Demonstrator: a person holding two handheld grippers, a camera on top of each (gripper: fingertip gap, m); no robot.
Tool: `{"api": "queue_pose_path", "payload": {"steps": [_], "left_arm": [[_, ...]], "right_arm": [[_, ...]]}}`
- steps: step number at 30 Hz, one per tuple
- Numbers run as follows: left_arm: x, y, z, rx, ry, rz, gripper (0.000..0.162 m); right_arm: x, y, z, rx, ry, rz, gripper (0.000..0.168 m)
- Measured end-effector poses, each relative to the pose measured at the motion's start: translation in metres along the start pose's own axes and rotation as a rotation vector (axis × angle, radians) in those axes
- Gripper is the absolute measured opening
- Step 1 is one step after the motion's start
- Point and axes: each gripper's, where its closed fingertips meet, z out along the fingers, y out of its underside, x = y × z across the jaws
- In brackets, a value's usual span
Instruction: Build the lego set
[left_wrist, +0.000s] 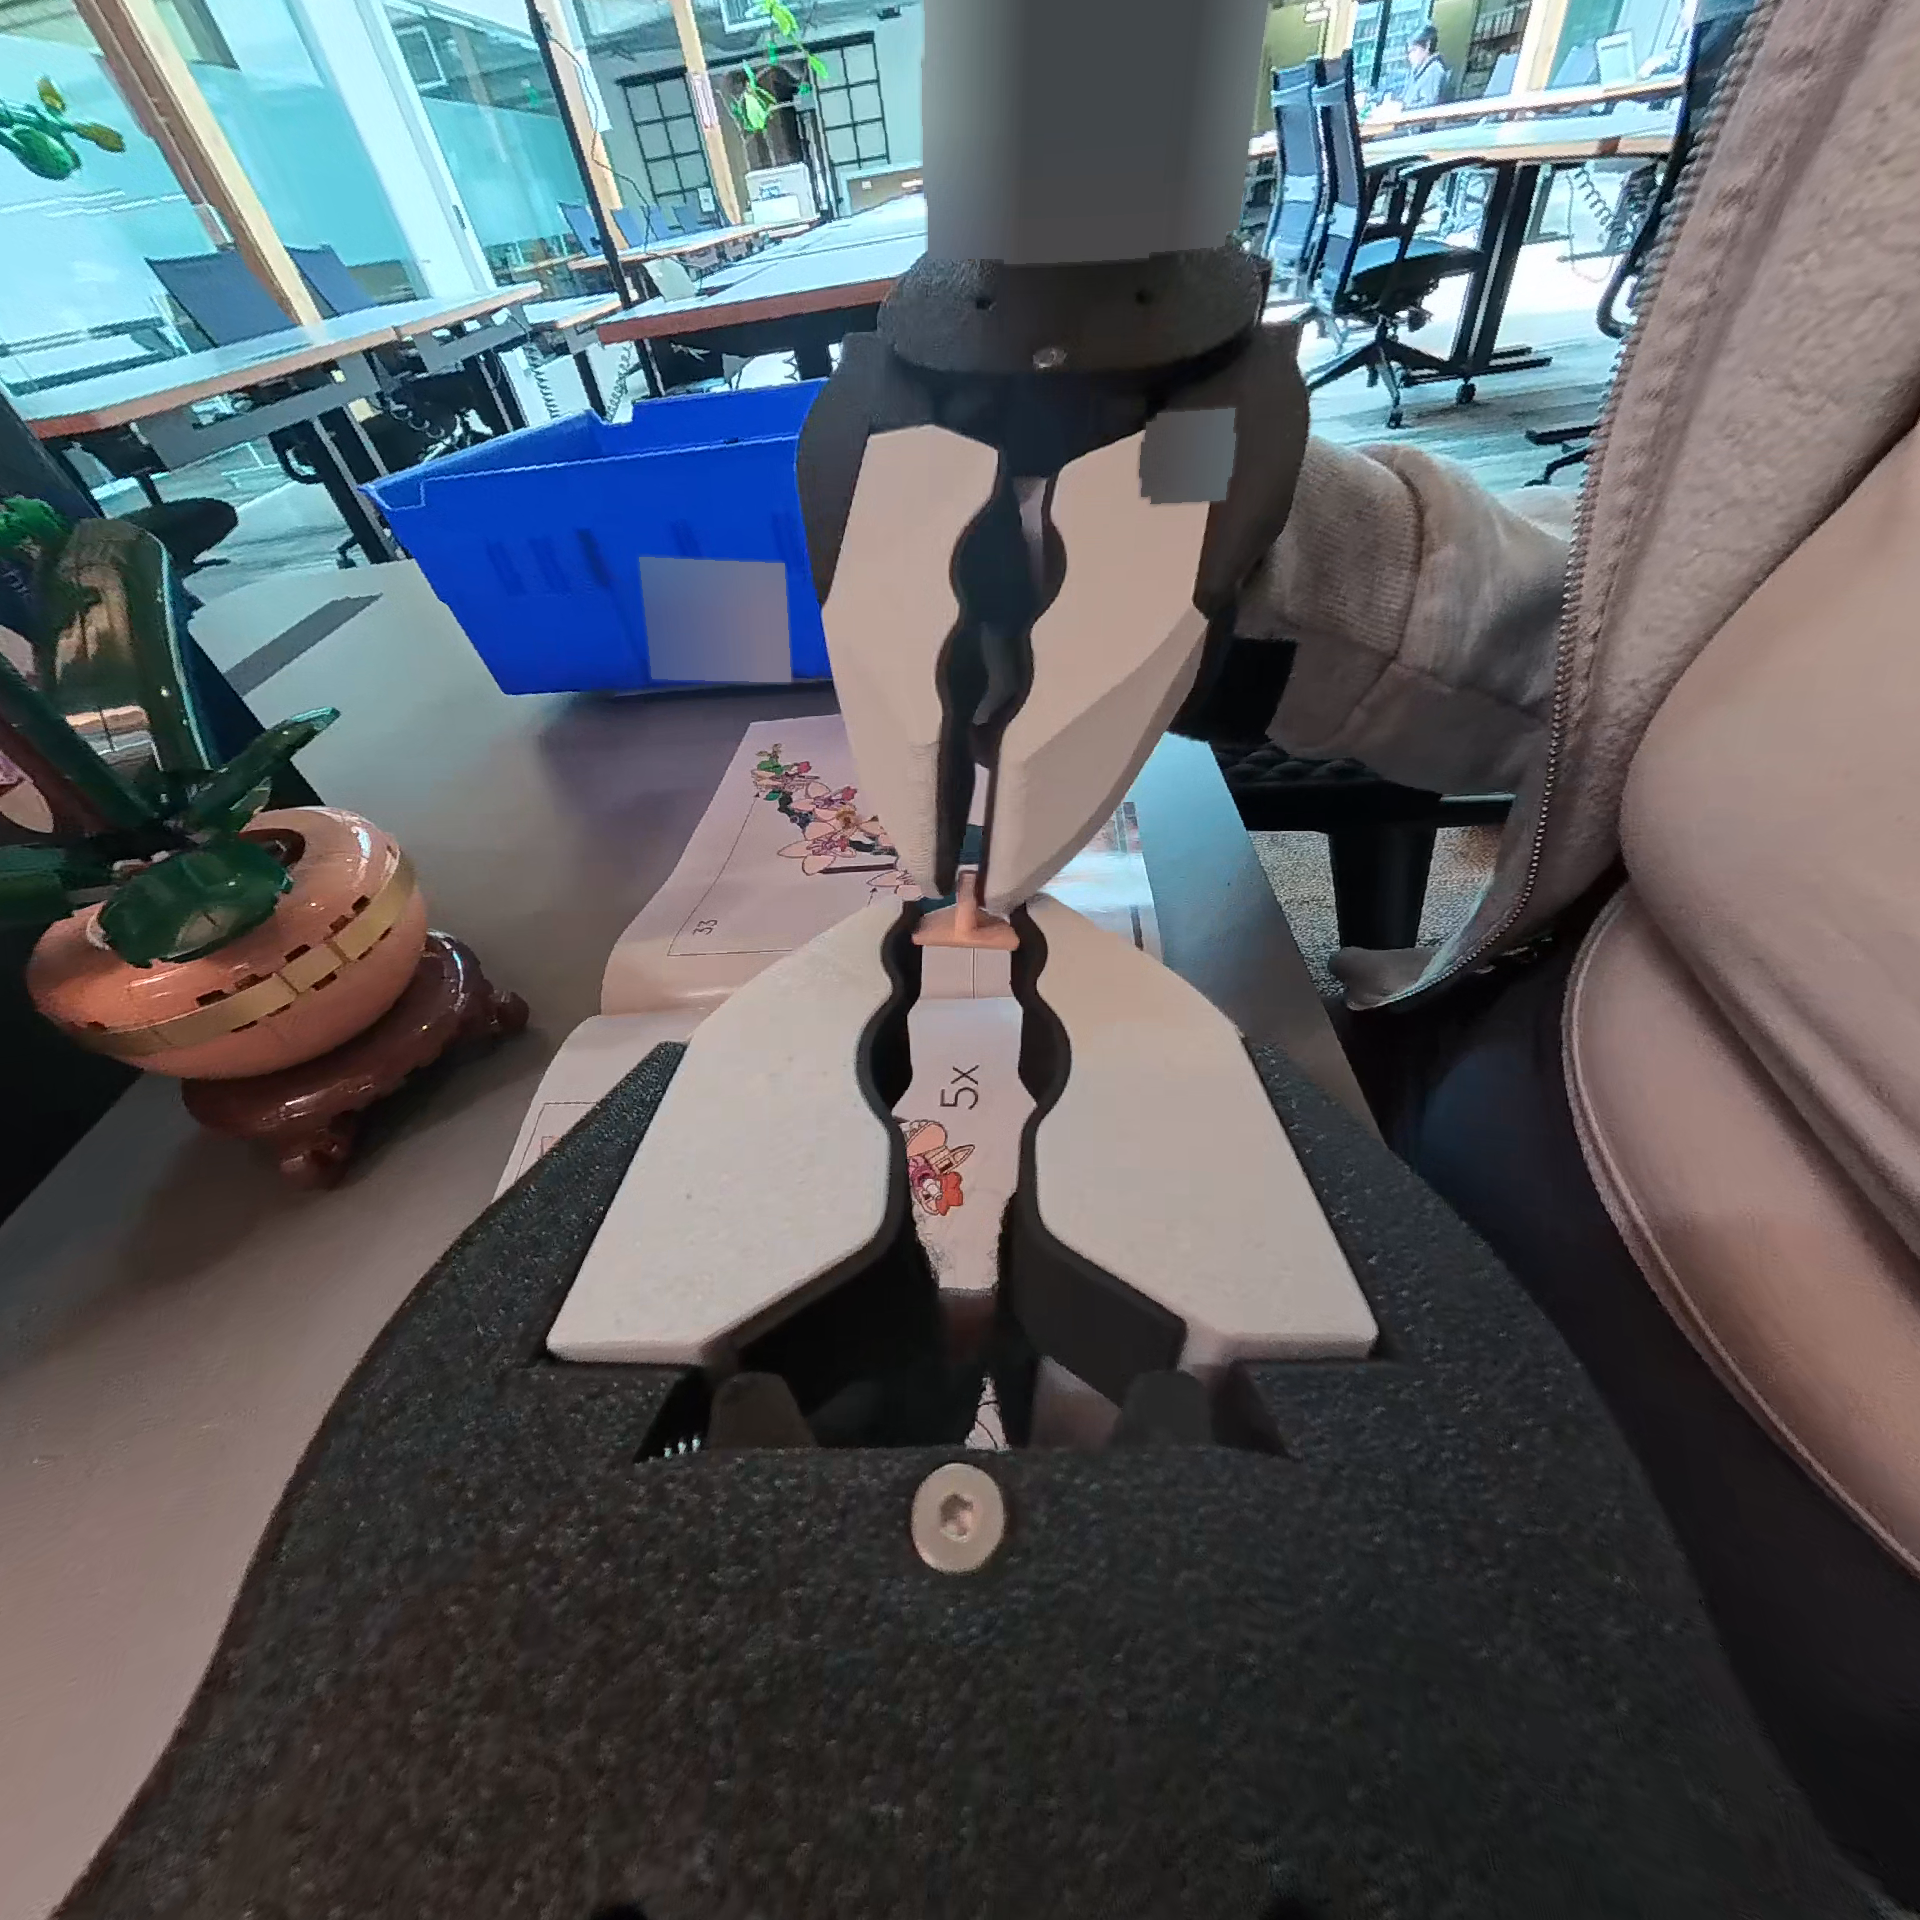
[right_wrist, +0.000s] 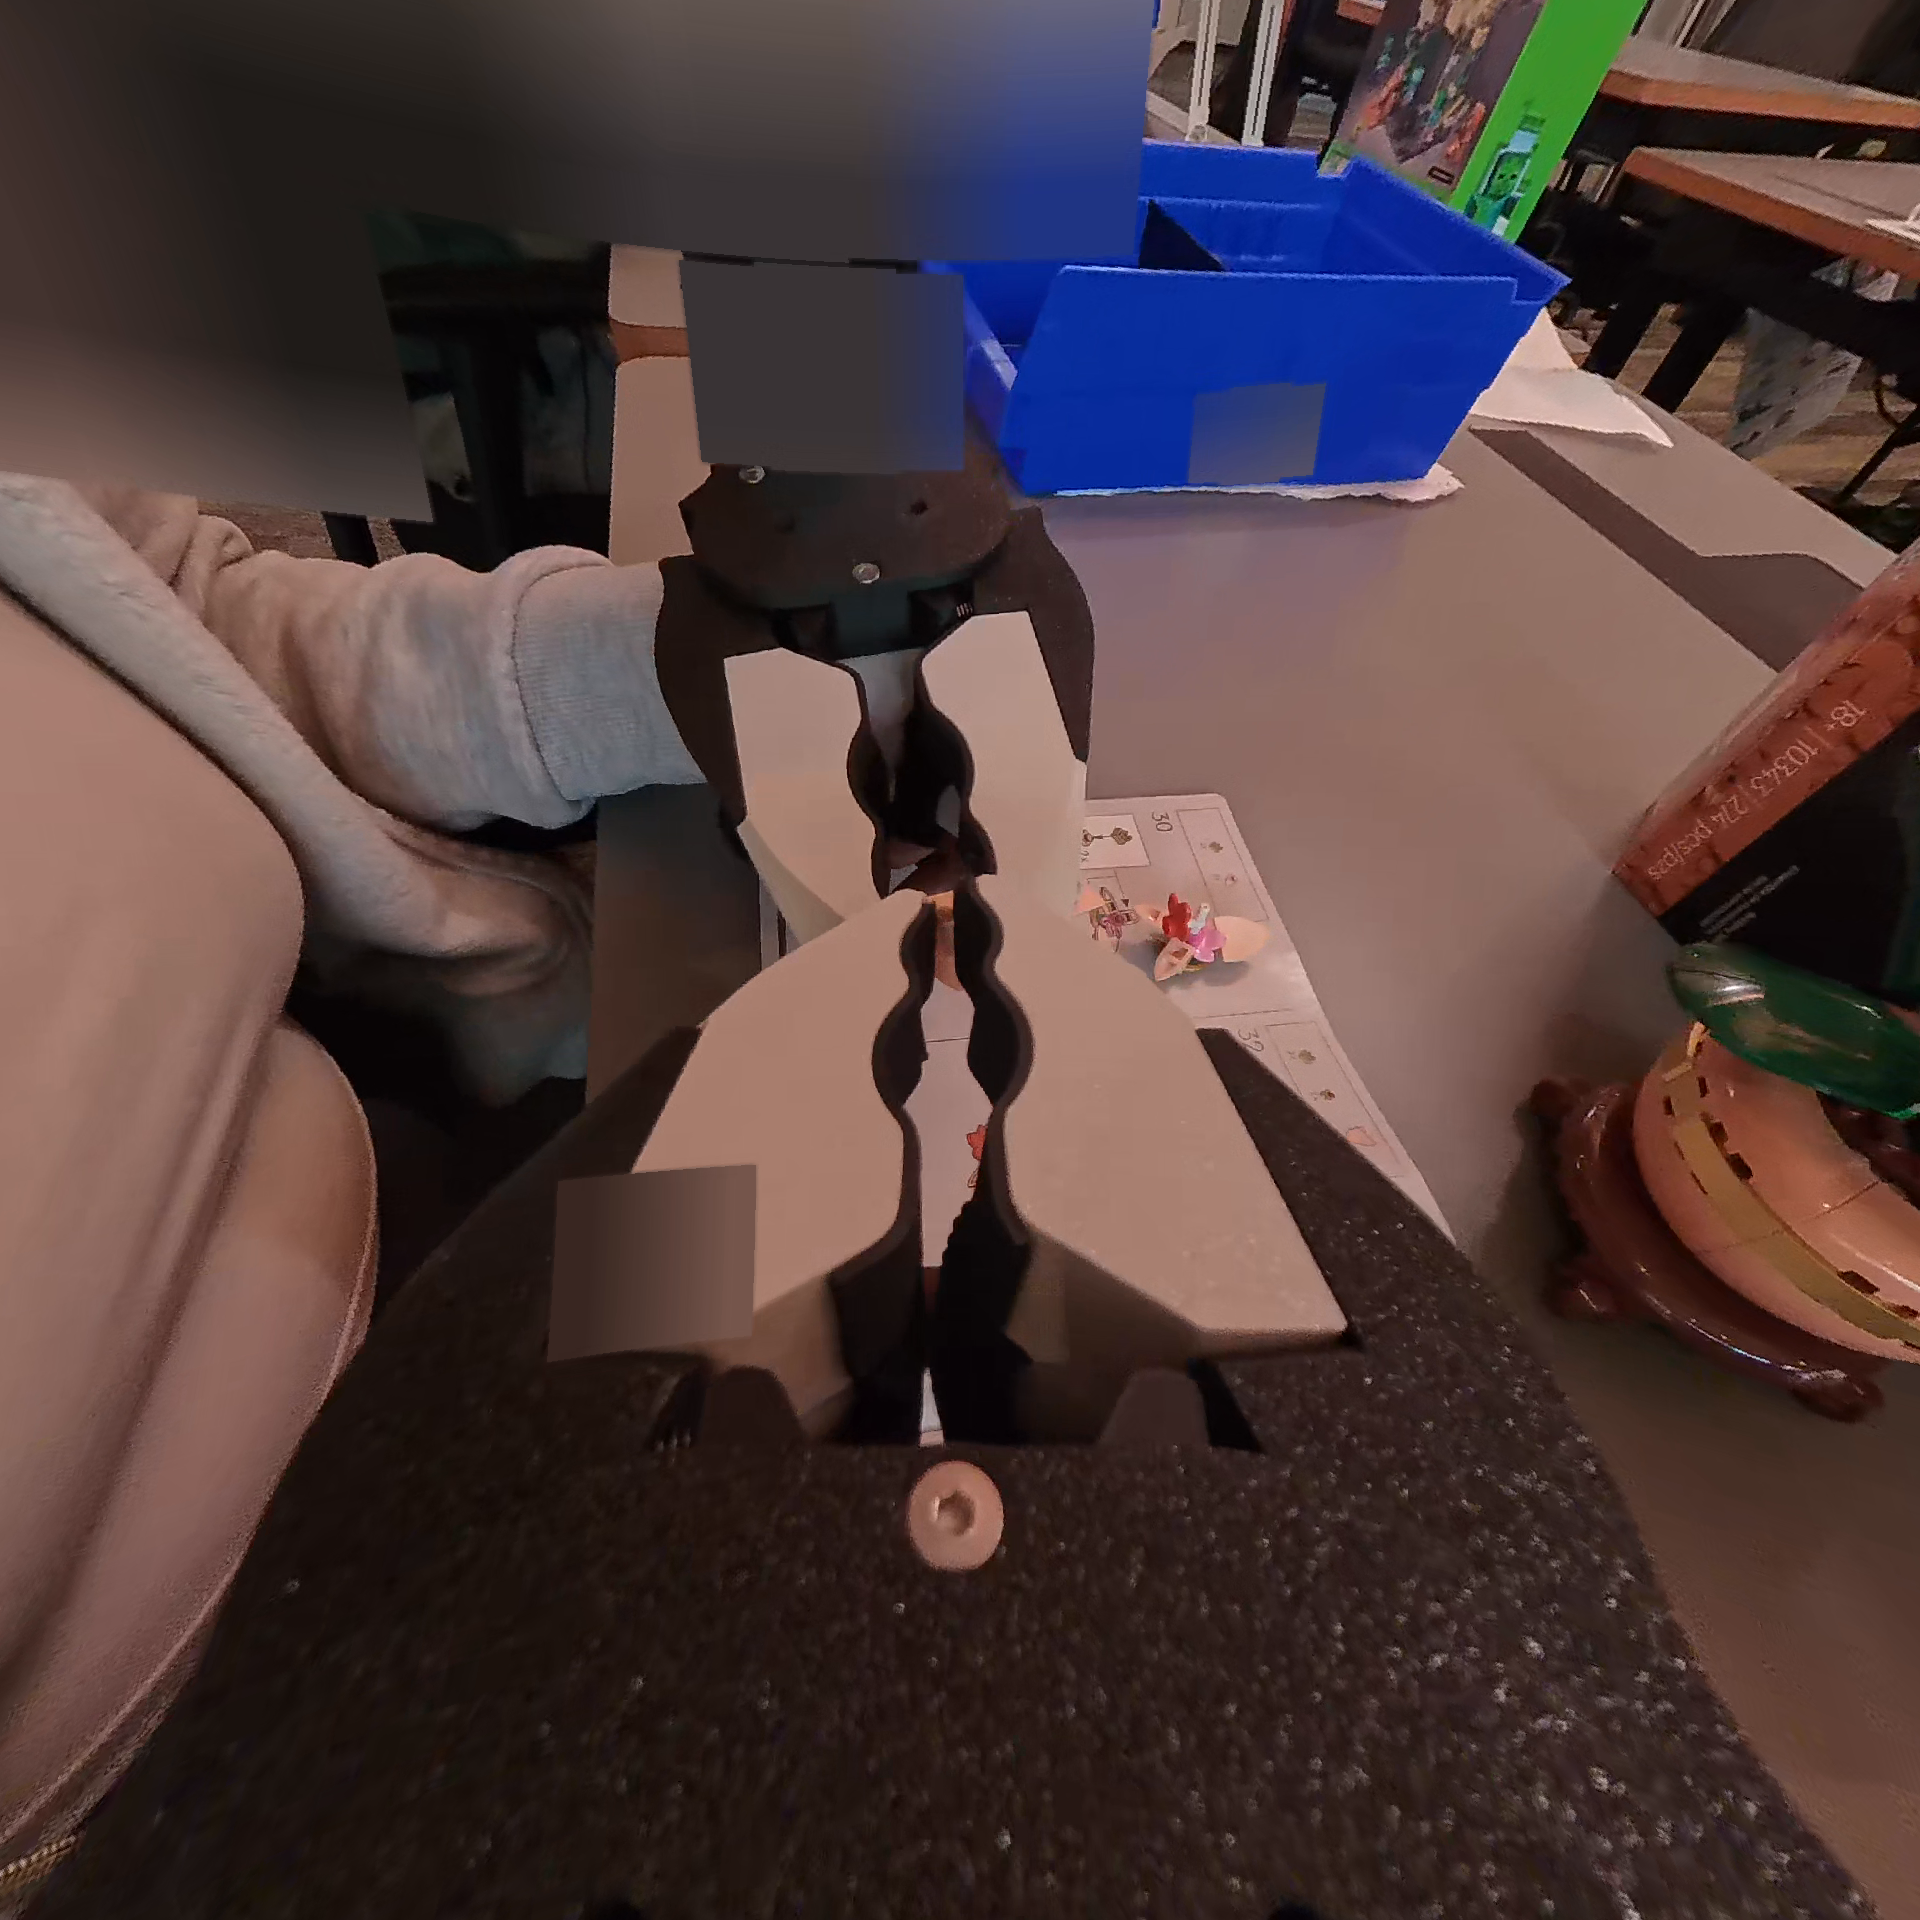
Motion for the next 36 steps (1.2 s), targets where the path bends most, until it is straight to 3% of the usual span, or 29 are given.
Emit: {"api": "queue_pose_path", "payload": {"steps": [7, 25, 36], "left_arm": [[0.0001, 0.0, -0.0011, 0.005, 0.004, -0.005, 0.016], [0.0033, 0.0092, 0.003, -0.056, -0.002, 0.082, 0.022], [0.0032, 0.0078, 0.0026, -0.048, -0.012, 0.105, 0.018]], "right_arm": [[0.0017, 0.0, -0.0014, -0.007, 0.005, 0.012, 0.009], [-0.0037, 0.0036, -0.0024, -0.05, -0.047, 0.02, 0.002], [-0.0046, 0.0083, -0.0016, -0.065, -0.058, 0.045, 0.002]]}}
